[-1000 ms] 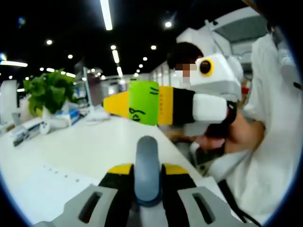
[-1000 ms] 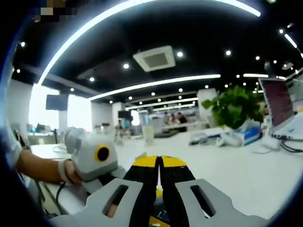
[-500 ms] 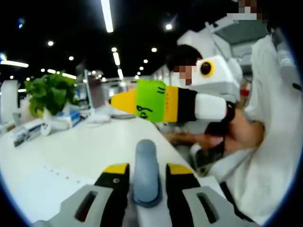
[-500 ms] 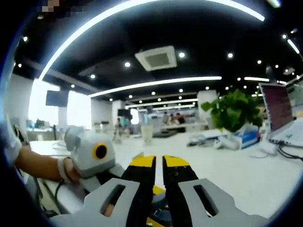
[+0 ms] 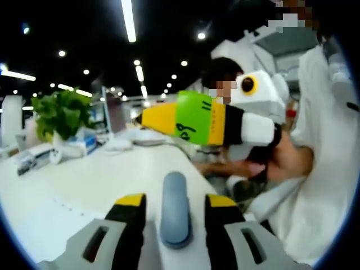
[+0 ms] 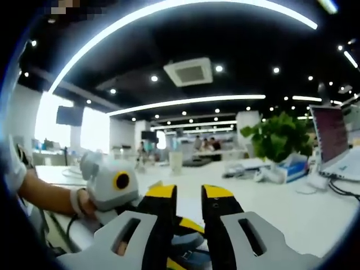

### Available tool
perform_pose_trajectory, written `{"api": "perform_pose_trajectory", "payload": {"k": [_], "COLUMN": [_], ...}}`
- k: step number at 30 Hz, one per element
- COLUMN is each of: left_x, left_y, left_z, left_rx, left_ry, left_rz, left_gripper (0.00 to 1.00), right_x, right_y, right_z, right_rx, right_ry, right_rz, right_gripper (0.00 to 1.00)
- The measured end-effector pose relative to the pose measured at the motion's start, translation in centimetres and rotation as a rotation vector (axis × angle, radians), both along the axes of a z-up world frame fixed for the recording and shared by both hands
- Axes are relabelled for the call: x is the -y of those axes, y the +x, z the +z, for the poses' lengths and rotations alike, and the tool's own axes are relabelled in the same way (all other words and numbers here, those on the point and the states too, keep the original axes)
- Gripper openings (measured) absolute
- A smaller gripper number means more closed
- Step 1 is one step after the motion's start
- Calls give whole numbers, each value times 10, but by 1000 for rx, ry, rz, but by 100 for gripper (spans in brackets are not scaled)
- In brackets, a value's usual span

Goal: Pick up the paper insert the paper into the punch align the paper edges press the punch to punch holes

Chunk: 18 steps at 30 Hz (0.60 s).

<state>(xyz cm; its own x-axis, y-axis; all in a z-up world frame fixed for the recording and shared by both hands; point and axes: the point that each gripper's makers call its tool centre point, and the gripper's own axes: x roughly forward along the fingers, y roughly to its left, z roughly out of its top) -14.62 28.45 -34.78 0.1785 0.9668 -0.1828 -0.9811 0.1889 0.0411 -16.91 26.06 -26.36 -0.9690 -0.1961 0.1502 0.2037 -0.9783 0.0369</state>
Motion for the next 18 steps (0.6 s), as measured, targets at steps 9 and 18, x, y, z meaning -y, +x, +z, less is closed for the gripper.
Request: {"api": "perform_pose_trajectory", "payload": {"k": [9,18], "left_x": [0,3], "left_y": [-4,-12], "left_z": [6,24], "left_rx": [5,36], "left_ry": [26,80], "left_rz": [15,42], "left_gripper": [51,58], "right_x": [-18,-54], "right_y": [7,19], "right_z": [25,41], "right_rx": [-48,-51], "right_ry": [-21,-50], "right_rz": [-26,-50], "right_gripper": [33,39]}}
